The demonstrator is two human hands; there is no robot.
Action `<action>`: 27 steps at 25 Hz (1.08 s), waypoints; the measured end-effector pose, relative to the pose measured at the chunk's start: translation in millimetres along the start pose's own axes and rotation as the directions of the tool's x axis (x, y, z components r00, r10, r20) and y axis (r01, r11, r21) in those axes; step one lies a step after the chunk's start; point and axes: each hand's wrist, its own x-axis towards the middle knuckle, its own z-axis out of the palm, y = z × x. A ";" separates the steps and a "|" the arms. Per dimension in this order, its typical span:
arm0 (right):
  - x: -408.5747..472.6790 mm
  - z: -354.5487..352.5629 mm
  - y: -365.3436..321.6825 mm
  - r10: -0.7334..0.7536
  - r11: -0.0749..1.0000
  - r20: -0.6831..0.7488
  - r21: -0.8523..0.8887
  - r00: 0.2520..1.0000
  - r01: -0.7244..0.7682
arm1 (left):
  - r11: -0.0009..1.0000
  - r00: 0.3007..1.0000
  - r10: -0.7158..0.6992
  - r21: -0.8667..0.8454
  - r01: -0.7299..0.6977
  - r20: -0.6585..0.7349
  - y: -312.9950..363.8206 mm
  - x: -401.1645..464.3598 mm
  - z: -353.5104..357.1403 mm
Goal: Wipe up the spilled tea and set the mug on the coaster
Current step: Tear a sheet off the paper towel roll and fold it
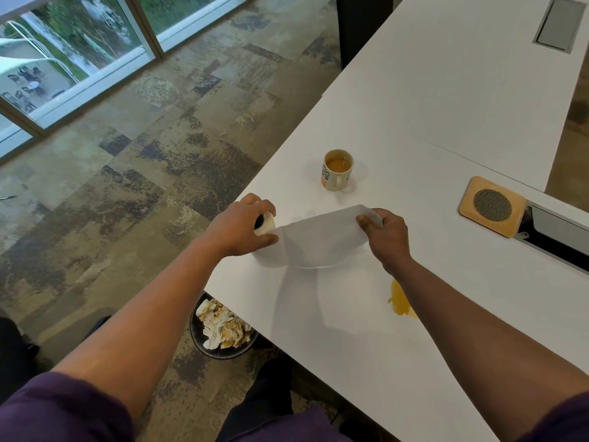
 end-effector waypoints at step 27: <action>1.3 -12.2 1.8 -0.107 0.990 -0.032 0.088 0.994 0.110 | 0.928 0.986 0.151 -0.354 -0.117 0.071 18.8 -8.9 -48.2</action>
